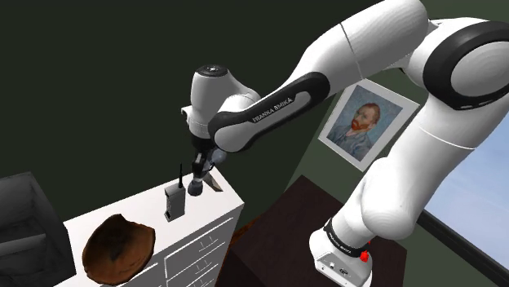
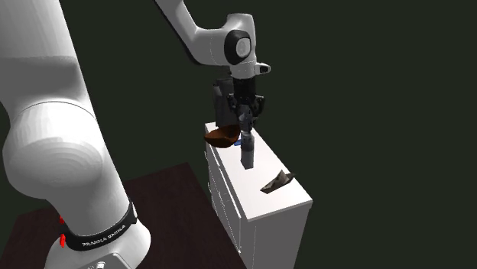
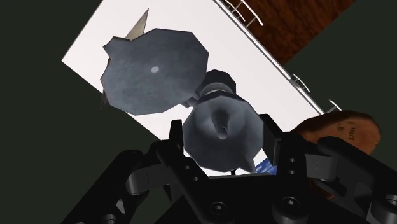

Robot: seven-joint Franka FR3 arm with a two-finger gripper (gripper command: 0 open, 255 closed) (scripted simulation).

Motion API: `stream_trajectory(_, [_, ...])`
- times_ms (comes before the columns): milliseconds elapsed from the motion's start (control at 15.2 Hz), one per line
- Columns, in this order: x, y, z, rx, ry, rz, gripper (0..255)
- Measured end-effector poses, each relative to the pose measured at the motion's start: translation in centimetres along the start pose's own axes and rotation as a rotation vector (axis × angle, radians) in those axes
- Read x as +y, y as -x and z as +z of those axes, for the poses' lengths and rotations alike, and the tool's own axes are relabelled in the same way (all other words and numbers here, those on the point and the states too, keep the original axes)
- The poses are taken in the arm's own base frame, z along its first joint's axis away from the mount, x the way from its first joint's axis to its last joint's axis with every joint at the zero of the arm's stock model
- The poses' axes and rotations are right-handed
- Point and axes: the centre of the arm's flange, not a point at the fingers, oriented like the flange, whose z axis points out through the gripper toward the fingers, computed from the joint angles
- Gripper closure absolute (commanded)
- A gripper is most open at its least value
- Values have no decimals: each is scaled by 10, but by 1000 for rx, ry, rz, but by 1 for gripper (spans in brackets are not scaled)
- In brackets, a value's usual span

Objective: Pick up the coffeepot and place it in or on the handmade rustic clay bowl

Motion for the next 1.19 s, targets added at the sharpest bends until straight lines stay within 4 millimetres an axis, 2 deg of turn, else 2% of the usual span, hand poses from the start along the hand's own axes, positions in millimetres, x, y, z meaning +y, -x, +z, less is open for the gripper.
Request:
stream_trajectory(264, [2, 0, -20, 0, 0, 0, 255])
stream_trajectory(396, [-9, -14, -27, 0, 0, -1, 255])
stream_trajectory(1188, [-122, -117, -57, 0, 0, -2, 255])
